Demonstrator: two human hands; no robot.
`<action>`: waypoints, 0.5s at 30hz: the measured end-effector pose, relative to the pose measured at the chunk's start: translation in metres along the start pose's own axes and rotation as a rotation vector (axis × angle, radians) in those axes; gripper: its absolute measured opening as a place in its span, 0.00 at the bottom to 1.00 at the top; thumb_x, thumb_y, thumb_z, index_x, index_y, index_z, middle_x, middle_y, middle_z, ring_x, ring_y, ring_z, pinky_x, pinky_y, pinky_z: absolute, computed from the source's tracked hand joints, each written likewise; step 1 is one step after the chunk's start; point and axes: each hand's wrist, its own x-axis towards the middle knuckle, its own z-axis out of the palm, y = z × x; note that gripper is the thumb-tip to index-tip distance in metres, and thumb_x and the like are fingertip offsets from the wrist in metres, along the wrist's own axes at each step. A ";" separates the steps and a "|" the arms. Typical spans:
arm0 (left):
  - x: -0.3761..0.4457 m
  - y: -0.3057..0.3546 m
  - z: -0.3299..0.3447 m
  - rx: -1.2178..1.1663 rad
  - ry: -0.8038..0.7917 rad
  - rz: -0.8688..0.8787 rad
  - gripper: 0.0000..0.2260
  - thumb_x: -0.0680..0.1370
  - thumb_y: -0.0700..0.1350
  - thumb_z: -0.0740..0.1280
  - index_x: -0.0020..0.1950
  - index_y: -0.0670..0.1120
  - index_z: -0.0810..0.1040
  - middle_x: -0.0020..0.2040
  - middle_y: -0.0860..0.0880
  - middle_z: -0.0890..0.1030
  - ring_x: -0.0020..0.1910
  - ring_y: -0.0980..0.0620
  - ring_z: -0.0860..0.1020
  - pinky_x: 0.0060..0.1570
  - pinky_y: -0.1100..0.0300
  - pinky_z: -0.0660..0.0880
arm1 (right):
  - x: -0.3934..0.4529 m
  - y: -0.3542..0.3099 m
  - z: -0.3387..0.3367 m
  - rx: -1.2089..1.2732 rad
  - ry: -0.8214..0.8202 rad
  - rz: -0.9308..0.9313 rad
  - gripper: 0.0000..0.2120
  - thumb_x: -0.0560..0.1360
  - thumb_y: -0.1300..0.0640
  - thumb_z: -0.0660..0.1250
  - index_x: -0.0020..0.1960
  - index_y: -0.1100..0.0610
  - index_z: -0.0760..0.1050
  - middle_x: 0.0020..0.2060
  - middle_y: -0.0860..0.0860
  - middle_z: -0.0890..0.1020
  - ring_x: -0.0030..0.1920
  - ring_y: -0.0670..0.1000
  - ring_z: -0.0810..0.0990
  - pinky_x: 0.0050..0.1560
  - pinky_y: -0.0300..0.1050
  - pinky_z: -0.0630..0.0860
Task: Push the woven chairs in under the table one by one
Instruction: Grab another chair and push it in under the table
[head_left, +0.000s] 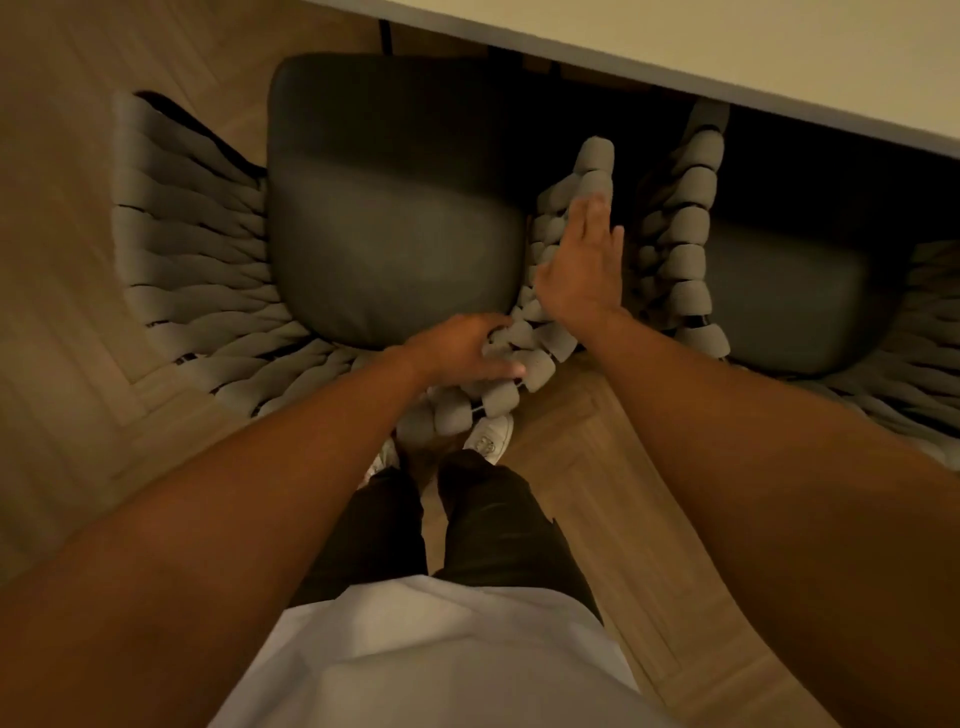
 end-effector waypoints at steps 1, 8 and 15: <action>-0.007 -0.012 -0.010 0.021 0.049 -0.020 0.35 0.74 0.67 0.67 0.75 0.50 0.68 0.71 0.47 0.75 0.68 0.46 0.74 0.66 0.45 0.73 | -0.001 -0.009 -0.001 -0.014 -0.006 -0.027 0.39 0.80 0.52 0.64 0.82 0.62 0.48 0.82 0.60 0.48 0.82 0.59 0.46 0.81 0.56 0.45; -0.090 -0.113 -0.074 0.061 0.558 -0.250 0.23 0.79 0.49 0.69 0.73 0.45 0.71 0.72 0.41 0.72 0.72 0.41 0.68 0.72 0.50 0.66 | -0.022 -0.111 0.022 0.065 -0.188 -0.205 0.36 0.80 0.47 0.63 0.81 0.61 0.55 0.82 0.59 0.52 0.81 0.57 0.49 0.80 0.54 0.46; -0.169 -0.222 -0.104 0.167 0.859 -0.233 0.24 0.77 0.44 0.68 0.73 0.41 0.70 0.76 0.40 0.67 0.77 0.40 0.62 0.73 0.40 0.62 | -0.067 -0.241 0.077 0.209 -0.520 -0.302 0.40 0.80 0.39 0.64 0.82 0.58 0.54 0.82 0.54 0.51 0.81 0.54 0.50 0.80 0.51 0.47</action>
